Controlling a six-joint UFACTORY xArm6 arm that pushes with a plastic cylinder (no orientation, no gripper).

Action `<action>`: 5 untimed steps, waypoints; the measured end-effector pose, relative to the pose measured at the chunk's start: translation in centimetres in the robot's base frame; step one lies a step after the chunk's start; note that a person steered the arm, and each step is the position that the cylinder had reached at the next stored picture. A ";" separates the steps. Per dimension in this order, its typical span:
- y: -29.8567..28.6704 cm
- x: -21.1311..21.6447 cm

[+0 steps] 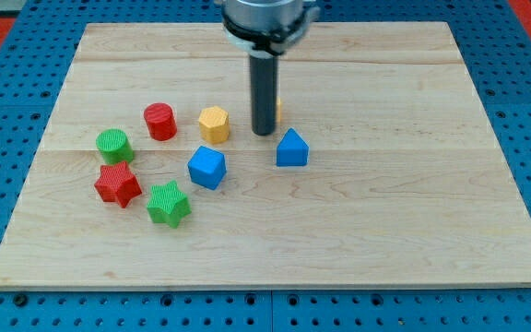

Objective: Move the yellow heart towards the top right of the board

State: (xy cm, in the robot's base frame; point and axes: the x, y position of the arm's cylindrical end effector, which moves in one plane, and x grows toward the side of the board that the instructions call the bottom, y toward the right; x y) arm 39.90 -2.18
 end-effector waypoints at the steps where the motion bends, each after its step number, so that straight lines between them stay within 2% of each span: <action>1: 1.7 -4.2; 2: 7.2 -9.9; 3: 11.9 -10.7; 4: 12.3 -12.2; 5: 10.2 -13.6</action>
